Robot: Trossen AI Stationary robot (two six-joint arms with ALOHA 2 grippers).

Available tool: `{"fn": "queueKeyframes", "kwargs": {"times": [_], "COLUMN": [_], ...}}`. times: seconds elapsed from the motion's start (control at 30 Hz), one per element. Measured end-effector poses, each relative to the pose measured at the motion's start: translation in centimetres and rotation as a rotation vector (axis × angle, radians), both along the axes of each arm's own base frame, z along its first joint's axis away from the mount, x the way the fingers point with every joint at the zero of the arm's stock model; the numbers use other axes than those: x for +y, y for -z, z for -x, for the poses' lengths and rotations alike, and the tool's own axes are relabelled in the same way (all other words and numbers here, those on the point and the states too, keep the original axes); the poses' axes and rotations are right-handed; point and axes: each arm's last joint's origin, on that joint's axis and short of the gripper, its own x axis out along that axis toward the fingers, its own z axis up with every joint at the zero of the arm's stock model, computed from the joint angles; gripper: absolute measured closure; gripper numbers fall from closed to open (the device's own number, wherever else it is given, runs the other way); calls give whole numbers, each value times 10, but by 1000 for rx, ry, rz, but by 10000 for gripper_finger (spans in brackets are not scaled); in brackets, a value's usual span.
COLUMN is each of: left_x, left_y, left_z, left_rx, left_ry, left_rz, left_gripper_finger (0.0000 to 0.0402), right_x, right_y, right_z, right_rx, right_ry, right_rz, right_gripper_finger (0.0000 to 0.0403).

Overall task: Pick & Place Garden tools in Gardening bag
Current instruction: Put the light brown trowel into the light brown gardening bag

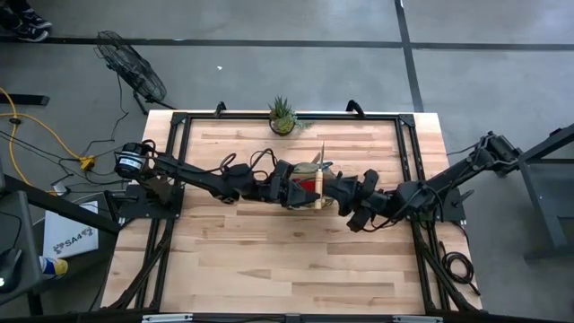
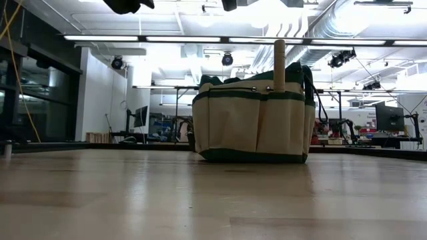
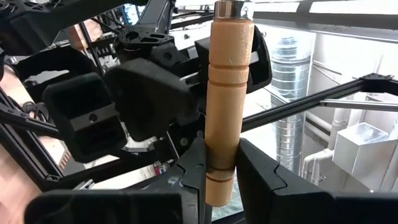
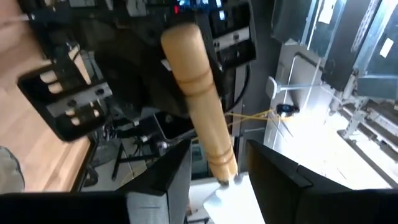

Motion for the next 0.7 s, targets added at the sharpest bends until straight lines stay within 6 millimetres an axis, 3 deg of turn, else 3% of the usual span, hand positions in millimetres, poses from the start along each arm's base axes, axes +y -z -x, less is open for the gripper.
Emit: {"fn": "queueKeyframes", "kwargs": {"times": [0.47,0.7], "left_x": [0,0], "left_y": [2,2], "left_z": [-1,-1], "left_rx": [19,20], "left_ry": [6,-1], "left_rz": [0,-6], "left_gripper_finger": [349,349], "right_x": [1,1], "right_y": [-1,0], "right_z": [-23,-23], "right_rx": [9,14], "right_ry": [-38,-14], "right_rz": [28,10], "right_gripper_finger": [259,260]}}
